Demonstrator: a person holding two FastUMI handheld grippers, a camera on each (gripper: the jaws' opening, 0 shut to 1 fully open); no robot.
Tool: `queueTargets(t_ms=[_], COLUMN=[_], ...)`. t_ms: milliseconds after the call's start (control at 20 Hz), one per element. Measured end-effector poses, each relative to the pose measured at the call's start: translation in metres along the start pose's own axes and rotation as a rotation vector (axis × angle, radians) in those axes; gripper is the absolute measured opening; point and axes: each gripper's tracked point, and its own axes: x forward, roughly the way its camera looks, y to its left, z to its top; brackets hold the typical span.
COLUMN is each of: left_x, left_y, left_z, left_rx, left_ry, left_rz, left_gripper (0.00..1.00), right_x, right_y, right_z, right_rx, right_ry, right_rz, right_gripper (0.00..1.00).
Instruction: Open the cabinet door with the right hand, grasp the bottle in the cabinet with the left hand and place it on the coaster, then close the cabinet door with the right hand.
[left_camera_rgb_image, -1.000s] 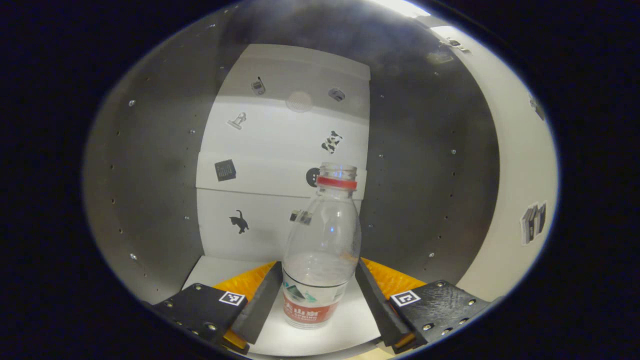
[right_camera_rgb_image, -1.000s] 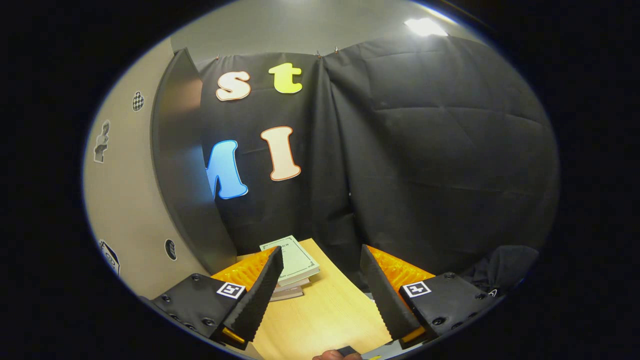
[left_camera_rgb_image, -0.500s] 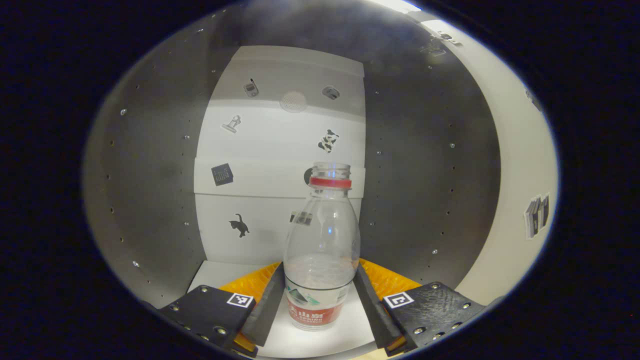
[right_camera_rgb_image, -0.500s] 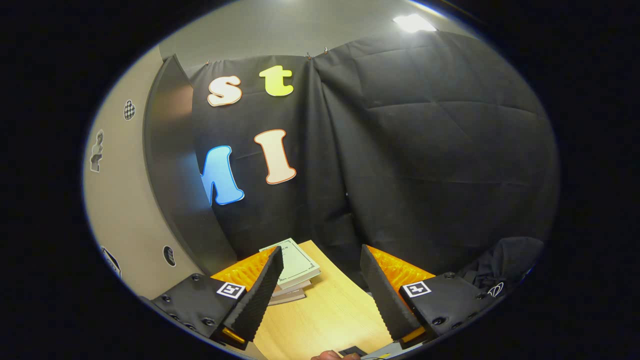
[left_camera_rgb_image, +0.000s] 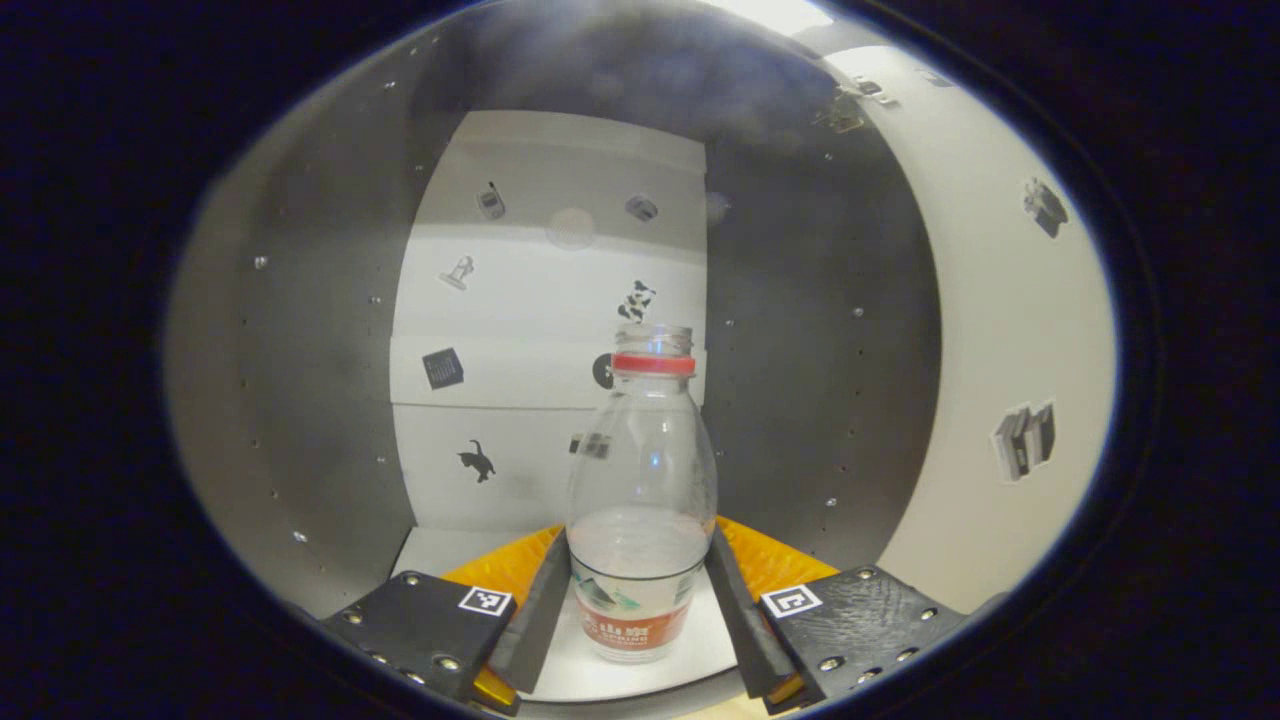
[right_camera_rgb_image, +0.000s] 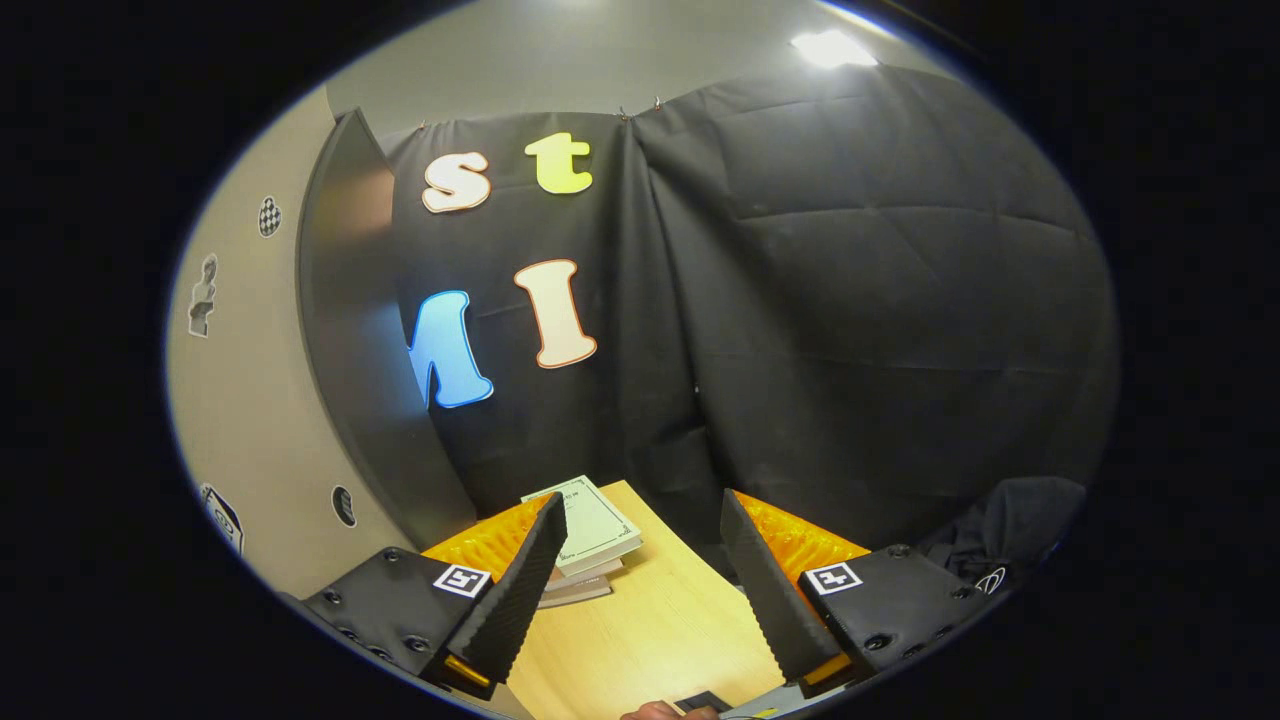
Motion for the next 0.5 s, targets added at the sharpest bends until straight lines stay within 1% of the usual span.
queueTargets(t_ms=[100,250,350,450,500], left_x=[-0.015,-0.046,-0.064,-0.087,-0.094], left_y=[-0.002,0.0,0.008,0.012,0.014], left_z=[0.007,0.016,0.016,0.015,0.015], left_rx=[-0.012,-0.038,-0.047,-0.034,-0.025], left_ry=[-0.017,-0.047,-0.059,-0.048,-0.047], left_rz=[-0.022,-0.023,-0.004,0.005,0.011], left_gripper=[0.75,0.73,0.72,0.71,0.73], right_x=[-0.001,-0.003,-0.005,-0.007,-0.008], right_y=[0.002,0.008,0.009,0.01,0.01], right_z=[0.0,0.001,0.001,0.001,0.001], right_rx=[0.012,0.027,0.026,0.021,0.021], right_ry=[-0.002,-0.007,-0.012,-0.016,-0.014], right_rz=[0.007,0.022,0.031,0.038,0.04], right_gripper=[0.98,0.98,0.98,0.98,0.98])
